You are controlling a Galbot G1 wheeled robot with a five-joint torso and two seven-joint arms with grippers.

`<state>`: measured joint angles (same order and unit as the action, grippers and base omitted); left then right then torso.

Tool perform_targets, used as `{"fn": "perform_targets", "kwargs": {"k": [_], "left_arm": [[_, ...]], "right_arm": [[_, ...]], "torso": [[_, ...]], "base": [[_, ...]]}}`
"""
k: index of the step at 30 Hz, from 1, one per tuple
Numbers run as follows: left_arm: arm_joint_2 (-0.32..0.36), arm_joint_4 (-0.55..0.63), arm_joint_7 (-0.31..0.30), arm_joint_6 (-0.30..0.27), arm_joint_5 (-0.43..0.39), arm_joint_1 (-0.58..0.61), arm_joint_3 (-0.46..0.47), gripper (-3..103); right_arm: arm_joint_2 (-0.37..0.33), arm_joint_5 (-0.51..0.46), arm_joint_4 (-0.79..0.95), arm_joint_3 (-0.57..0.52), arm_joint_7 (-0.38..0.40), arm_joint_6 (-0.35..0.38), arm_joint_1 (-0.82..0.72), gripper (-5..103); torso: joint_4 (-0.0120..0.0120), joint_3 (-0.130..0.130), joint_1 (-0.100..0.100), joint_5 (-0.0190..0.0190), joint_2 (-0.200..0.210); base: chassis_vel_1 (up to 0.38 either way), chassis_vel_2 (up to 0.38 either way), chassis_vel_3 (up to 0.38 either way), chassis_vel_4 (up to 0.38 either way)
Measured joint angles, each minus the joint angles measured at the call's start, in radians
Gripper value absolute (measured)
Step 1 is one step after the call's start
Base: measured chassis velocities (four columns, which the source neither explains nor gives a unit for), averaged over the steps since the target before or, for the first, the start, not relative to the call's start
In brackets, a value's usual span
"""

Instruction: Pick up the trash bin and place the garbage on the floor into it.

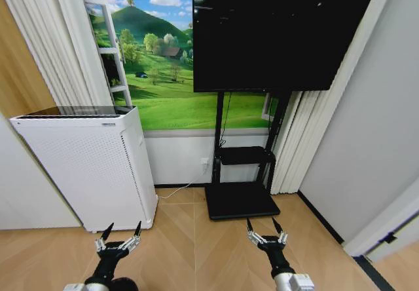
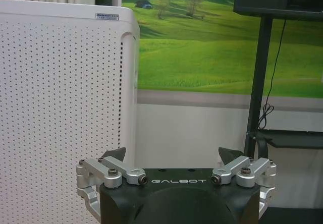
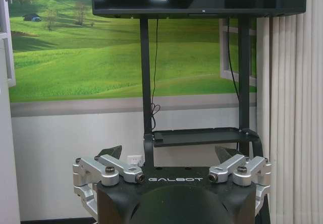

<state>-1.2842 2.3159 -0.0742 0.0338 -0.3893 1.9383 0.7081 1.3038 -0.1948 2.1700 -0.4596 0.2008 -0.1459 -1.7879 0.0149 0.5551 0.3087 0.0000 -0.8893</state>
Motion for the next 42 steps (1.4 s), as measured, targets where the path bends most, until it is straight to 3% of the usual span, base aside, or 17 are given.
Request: {"fn": "perform_targets", "kwargs": {"k": [42], "left_arm": [[0.000, 0.000, 0.000, 0.000, 0.000, 0.000, 0.000, 100]], "right_arm": [[0.000, 0.000, 0.000, 0.000, 0.000, 0.000, 0.000, 100]], "torso": [[0.0001, 0.000, 0.001, -0.0001, 0.000]], "base": [[0.043, -0.007, -0.043, 0.006]]}}
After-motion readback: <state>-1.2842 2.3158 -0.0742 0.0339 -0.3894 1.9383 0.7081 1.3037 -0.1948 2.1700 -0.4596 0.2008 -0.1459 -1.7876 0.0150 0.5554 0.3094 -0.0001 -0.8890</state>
